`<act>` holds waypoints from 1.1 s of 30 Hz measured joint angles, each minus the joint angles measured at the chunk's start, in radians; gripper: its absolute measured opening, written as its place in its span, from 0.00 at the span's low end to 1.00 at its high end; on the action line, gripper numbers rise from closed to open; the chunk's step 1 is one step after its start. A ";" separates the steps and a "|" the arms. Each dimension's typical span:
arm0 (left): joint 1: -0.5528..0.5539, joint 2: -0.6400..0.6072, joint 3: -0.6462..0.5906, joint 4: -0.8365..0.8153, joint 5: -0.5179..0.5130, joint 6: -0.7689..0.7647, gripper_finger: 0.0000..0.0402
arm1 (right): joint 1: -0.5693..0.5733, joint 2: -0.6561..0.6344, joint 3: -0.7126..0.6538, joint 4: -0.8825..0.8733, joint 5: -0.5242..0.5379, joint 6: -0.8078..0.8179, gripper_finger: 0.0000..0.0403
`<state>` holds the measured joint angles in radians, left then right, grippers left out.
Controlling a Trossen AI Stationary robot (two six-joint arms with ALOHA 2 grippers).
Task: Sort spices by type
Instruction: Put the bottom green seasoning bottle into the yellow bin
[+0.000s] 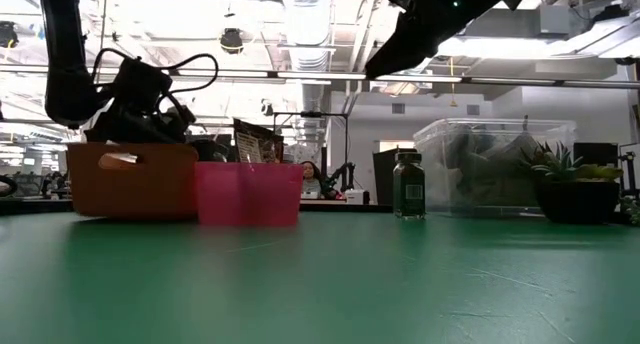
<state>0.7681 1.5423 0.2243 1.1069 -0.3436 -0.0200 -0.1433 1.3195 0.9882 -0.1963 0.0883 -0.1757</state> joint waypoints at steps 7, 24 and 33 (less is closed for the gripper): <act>-0.001 -0.012 0.001 0.026 0.053 -0.026 0.51 | 0.007 0.000 0.000 -0.009 0.000 0.010 0.62; 0.266 -0.012 0.059 -0.045 0.515 0.140 0.51 | 0.003 0.001 0.001 -0.019 -0.001 -0.016 0.62; 0.286 -0.013 0.059 -0.034 0.606 0.059 0.51 | 0.003 0.001 0.001 -0.027 -0.001 -0.016 0.62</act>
<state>1.0542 1.5295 0.2836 1.0730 0.2621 0.0388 -0.1398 1.3201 0.9890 -0.2234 0.0875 -0.1917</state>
